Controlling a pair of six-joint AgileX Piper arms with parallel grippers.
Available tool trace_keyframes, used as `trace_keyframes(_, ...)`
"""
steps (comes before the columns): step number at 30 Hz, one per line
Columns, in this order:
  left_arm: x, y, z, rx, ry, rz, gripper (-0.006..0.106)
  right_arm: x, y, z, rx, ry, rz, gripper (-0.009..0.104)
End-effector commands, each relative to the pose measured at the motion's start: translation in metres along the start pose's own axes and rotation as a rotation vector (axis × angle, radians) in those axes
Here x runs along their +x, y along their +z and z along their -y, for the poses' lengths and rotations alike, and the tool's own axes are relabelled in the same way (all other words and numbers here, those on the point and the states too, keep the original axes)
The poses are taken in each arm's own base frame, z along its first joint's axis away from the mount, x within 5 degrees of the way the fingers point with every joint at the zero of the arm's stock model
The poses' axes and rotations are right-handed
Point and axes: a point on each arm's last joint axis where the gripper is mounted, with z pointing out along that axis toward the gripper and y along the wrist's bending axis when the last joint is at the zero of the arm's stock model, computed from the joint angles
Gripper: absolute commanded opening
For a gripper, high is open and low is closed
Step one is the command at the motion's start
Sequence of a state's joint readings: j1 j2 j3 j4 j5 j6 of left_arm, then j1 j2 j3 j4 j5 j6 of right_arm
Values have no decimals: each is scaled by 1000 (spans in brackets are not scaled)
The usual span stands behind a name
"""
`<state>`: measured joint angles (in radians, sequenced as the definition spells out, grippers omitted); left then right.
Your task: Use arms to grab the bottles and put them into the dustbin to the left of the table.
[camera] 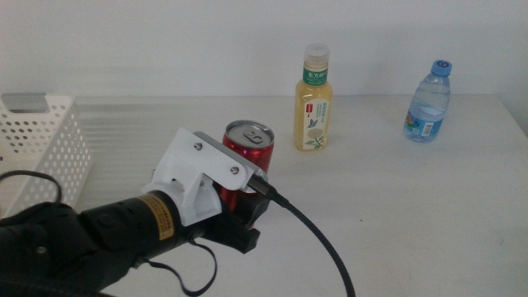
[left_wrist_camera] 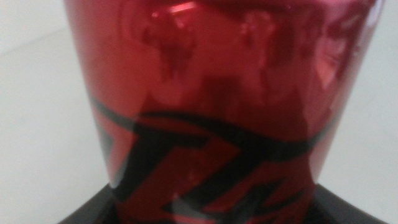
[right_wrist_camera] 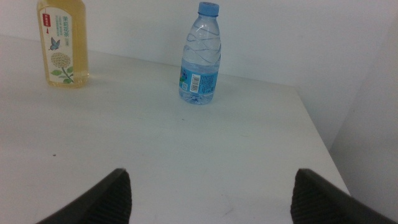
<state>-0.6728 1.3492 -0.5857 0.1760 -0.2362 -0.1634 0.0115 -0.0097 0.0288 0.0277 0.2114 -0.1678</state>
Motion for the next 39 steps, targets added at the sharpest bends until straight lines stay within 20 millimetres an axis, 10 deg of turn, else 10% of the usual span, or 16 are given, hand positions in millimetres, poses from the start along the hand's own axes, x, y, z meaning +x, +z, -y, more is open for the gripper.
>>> trace_keyframes(1, -28, -15, -3, -13, -22, 115, -5, -11, -3, 2, 26, -18, 112, 67)
trace_keyframes(19, -86, -59, -83, -310, -128, -362, -5, -11, -3, 2, 26, -18, 112, 67)
trace_keyframes(39, -136, -135, -176, -504, -273, -476, -5, -11, -3, 2, 26, -18, 112, 67)
